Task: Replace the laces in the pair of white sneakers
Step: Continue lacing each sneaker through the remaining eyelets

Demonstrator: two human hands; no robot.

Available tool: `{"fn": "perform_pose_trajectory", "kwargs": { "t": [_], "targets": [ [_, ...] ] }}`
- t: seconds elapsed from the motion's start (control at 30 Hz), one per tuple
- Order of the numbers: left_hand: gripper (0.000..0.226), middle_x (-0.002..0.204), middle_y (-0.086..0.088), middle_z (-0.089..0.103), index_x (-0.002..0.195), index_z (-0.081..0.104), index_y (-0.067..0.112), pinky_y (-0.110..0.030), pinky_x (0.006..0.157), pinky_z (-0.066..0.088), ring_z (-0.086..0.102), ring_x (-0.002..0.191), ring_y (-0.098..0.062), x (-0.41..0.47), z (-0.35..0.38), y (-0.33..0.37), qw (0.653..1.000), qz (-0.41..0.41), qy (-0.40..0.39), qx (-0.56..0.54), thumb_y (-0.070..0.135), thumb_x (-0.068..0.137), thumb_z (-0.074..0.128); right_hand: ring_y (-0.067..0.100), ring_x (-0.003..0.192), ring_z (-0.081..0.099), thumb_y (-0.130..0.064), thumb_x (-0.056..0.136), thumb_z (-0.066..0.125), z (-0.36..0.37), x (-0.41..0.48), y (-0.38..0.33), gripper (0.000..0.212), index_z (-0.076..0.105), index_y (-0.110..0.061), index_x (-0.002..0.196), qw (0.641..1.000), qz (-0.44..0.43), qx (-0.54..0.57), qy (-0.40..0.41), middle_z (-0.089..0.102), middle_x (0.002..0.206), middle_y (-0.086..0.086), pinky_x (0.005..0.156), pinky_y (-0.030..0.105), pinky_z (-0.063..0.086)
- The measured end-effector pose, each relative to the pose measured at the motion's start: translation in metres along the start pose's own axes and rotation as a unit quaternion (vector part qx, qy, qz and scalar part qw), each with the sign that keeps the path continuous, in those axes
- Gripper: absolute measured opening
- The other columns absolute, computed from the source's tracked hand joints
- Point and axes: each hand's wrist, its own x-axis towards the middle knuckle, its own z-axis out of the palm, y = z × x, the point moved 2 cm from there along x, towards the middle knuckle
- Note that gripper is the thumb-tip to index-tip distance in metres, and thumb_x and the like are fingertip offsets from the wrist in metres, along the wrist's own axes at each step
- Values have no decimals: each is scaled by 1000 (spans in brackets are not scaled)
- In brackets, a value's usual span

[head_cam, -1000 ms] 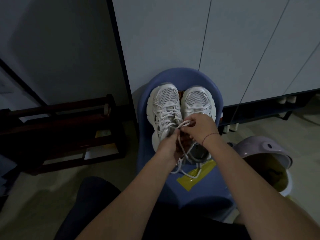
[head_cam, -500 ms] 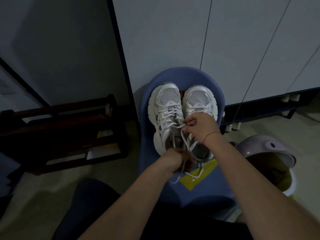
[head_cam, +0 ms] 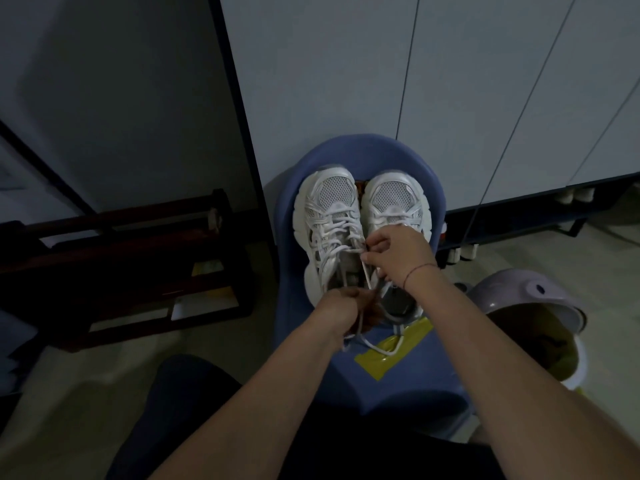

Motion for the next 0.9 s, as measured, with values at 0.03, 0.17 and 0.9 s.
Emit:
{"fn": "perform_pose_trajectory", "kwargs": {
  "t": [0.03, 0.17, 0.9],
  "targets": [
    [29, 47, 3, 63, 78, 60, 9, -22, 52, 45, 56, 39, -6, -1, -1, -4, 1000, -9, -15, 21, 10, 103, 45, 17, 67, 60, -18, 77, 76, 0, 0, -1, 22, 70, -14, 98, 1000, 0, -5, -1, 70, 86, 3, 76, 42, 56],
    [27, 50, 4, 65, 78, 63, 10, -19, 49, 46, 57, 42, -6, -3, -8, -8, 998, -16, -23, 59, 14, 101, 50, 15, 73, 59, -20, 78, 76, 0, -1, -3, 24, 70, -13, 100, 1000, -8, -23, 6, 64, 80, -1, 79, 36, 54],
    [62, 113, -5, 70, 124, 63, 15, -30, 86, 50, 65, 98, -19, 70, -74, 41, 988, 76, 85, -101, 59, 80, 65, 7, 70, 54, -22, 79, 75, 6, 28, -13, 12, 66, -18, 87, 995, -67, 13, 70, 57, 72, -10, 71, 22, 45]
  ]
}}
